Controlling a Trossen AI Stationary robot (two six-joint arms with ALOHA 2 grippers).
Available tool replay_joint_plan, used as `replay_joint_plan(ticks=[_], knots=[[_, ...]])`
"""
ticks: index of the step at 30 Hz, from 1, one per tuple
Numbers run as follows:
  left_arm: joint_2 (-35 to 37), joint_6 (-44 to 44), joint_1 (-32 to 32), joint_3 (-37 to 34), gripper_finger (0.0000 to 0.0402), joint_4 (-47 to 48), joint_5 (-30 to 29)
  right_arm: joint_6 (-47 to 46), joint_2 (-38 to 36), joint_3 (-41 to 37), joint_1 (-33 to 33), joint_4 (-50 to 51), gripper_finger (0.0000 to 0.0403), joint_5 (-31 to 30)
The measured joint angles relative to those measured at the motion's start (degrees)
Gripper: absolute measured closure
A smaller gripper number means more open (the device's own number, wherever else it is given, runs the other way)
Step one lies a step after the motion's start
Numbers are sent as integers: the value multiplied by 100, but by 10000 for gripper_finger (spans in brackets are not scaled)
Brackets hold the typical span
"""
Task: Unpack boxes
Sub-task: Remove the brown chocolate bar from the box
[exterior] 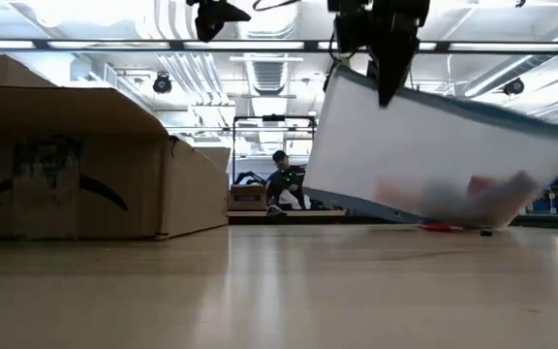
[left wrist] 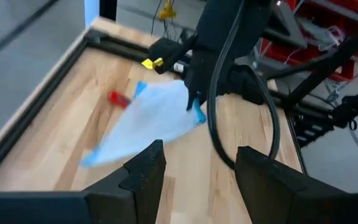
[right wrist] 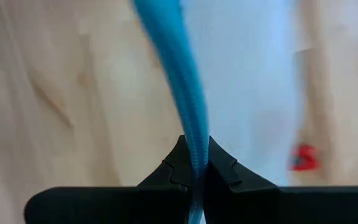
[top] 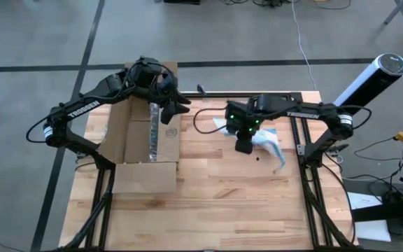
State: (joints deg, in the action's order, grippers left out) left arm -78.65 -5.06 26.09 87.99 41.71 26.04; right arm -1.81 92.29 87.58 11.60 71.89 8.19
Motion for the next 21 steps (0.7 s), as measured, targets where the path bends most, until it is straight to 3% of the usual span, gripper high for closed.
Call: replay_joint_plan(ticks=[8,15,21], knots=[[0,250,-12,-4,221,1829,2,-63,-168,-328,9,-299,380,100],[-2,359,-112,-210,225,3262,0,-137,-411,-329,44,-744,306,-20],[0,422,-490,-867,238,4128,0,-161,-480,-329,81,-804,245,-407]])
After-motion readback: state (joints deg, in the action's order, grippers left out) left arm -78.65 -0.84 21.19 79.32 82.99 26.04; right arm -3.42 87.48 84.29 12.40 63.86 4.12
